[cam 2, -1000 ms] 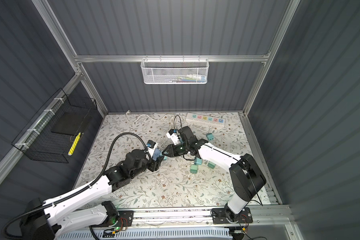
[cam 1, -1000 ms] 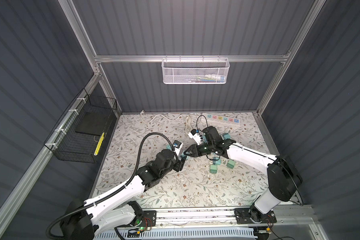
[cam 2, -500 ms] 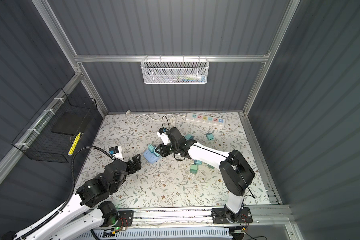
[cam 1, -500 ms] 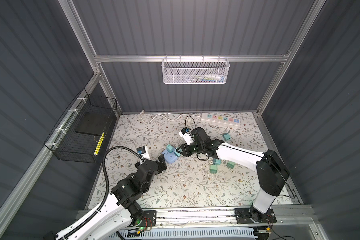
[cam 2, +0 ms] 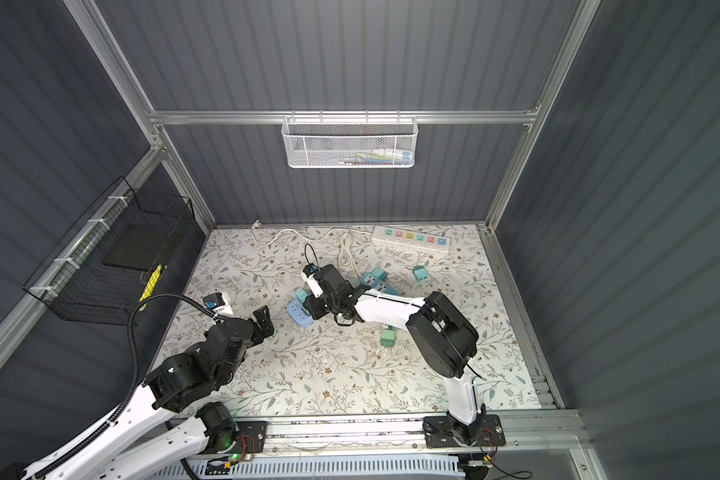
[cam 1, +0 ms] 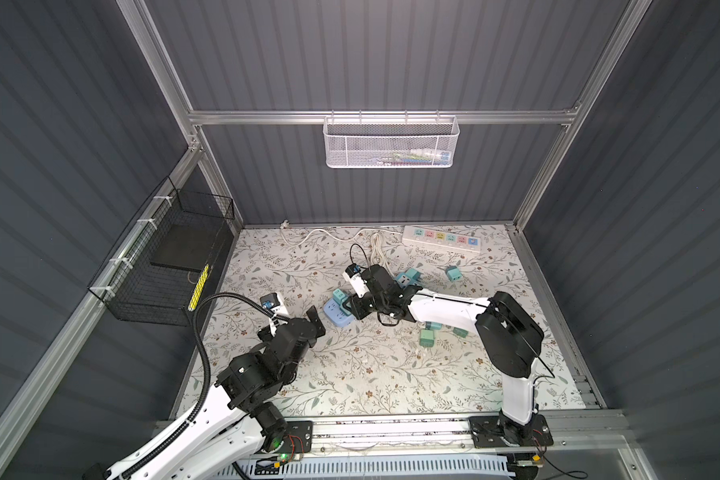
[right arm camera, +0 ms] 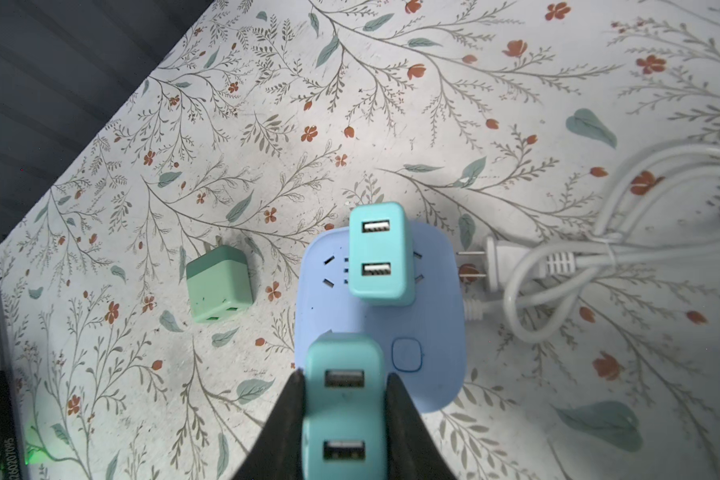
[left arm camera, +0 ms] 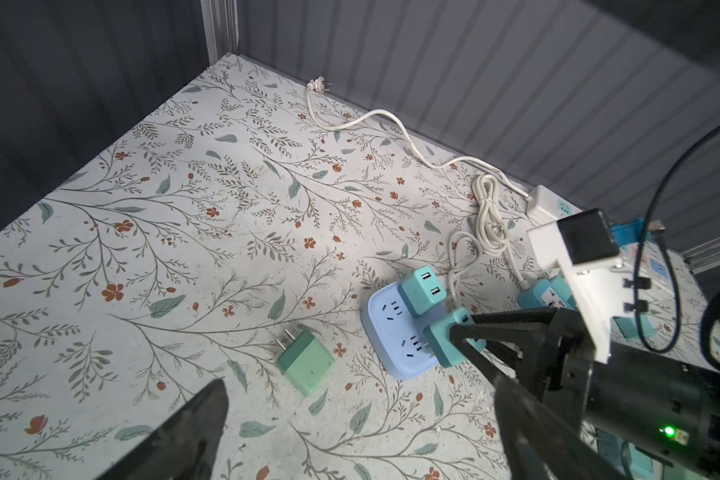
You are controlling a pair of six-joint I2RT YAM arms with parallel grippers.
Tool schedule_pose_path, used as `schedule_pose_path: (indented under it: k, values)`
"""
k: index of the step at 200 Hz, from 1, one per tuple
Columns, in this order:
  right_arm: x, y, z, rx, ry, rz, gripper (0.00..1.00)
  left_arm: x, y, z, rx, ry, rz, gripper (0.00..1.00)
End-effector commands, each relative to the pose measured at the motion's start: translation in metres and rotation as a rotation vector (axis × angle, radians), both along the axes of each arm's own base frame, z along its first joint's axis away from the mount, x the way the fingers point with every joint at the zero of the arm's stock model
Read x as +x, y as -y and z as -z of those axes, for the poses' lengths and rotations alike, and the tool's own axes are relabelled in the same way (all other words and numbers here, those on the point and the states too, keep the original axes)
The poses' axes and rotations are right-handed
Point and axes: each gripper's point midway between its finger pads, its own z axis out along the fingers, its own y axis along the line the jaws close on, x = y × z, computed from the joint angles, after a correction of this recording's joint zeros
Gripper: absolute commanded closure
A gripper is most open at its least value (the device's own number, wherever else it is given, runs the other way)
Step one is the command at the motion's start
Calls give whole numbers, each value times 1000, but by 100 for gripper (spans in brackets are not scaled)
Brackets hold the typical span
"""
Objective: Insert the plug
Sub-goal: 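Lower the teal adapter into the light-blue socket with the right gripper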
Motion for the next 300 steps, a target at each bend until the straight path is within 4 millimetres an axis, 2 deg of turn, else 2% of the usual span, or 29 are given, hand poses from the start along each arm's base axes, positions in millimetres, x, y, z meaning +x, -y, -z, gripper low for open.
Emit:
schedule_pose_path:
  k: [1, 43, 96, 125, 216, 241, 271, 300]
  values:
    - [6, -11, -9, -3, 66, -9, 87, 2, -3, -14, 35, 17, -4, 0]
    - [8, -9, 1, -56, 88, 4, 87, 8, 8, -20, 55, 11, 33, 0]
    - [6, -7, 18, -100, 108, 15, 87, 10, 13, -10, 54, -9, 56, 0]
    - [-2, -10, 26, -124, 107, -2, 87, 10, 12, -10, 55, -14, 54, 0]
    - [-7, -1, 32, -199, 122, -8, 87, 12, 13, -4, 41, -26, 62, 0]
    - [-7, -4, 35, -203, 120, -14, 87, 13, 14, -4, 43, -27, 66, 0]
    - [-13, -8, 48, -250, 138, -30, 87, 15, 14, -6, 45, -28, 66, 0]
    - [-17, 0, 64, -314, 135, -30, 87, 16, 12, -4, 46, -32, 64, 0]
